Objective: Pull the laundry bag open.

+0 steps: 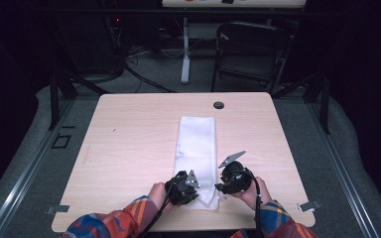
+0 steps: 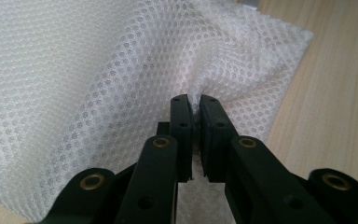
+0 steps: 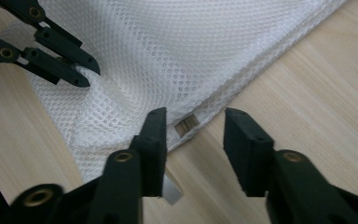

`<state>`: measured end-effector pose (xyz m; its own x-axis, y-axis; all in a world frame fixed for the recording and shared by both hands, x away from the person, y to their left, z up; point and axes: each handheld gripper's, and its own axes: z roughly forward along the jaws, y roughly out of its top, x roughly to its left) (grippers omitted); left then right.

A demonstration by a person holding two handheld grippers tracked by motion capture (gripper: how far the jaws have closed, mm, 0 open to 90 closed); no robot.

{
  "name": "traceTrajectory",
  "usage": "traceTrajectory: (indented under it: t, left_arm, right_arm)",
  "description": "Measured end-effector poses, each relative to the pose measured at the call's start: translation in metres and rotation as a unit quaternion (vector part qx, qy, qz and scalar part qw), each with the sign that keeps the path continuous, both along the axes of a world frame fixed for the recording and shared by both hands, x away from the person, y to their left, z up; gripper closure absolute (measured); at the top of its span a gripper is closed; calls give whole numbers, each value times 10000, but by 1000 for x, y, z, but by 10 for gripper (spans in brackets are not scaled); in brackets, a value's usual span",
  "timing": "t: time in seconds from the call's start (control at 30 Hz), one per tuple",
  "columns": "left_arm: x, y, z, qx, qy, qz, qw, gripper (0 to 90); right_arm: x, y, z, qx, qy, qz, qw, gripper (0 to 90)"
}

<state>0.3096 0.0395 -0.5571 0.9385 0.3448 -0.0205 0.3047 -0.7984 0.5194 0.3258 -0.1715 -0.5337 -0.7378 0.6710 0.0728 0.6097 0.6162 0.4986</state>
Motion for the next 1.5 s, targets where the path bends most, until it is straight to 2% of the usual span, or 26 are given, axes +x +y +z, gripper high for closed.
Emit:
traceTrajectory:
  t: [0.1,0.2,0.33,0.57,0.6,0.67,0.83,0.93,1.03,1.07,1.13,1.3,1.5]
  left_arm:
    - [1,2,2,-124,60,57,9999,848]
    - [3,4,6,-268,79,123,9995,847]
    - [4,8,10,-398,104,228,9989,846]
    - [6,12,13,-651,116,416,9969,847]
    - [6,12,15,-580,71,432,9974,847]
    - [6,13,15,-684,145,440,9966,847]
    - [6,14,17,-742,104,467,9961,847]
    - [6,15,18,-772,79,518,9956,847]
    - [7,17,19,-763,39,542,9956,847]
    - [7,17,19,-781,12,565,9953,847]
    - [7,19,21,-782,-18,604,9951,849]
    - [9,26,25,-769,-125,716,9944,855]
    - [12,35,29,-766,-193,801,9937,860]
  right_arm:
    - [-1,1,-1,12,9,61,10000,747]
    - [-2,4,-4,-86,3,157,9998,835]
    - [-2,6,-6,-142,18,190,9997,871]
    - [-1,7,-8,-231,109,222,9994,884]
    - [-2,7,-8,-220,110,218,9995,884]
    - [-2,7,-8,-204,93,213,9995,884]
    - [-2,12,-7,-74,-129,223,9996,884]
    - [-1,18,-14,-34,-256,237,9994,898]
    - [-1,21,-23,-140,-124,301,9994,900]
    - [-1,22,-24,-105,-120,286,9995,900]
    - [-1,24,-24,-201,-129,359,9991,900]
    - [-1,22,-25,-148,-43,327,9993,900]
    - [-1,22,-25,-132,-67,354,9993,900]
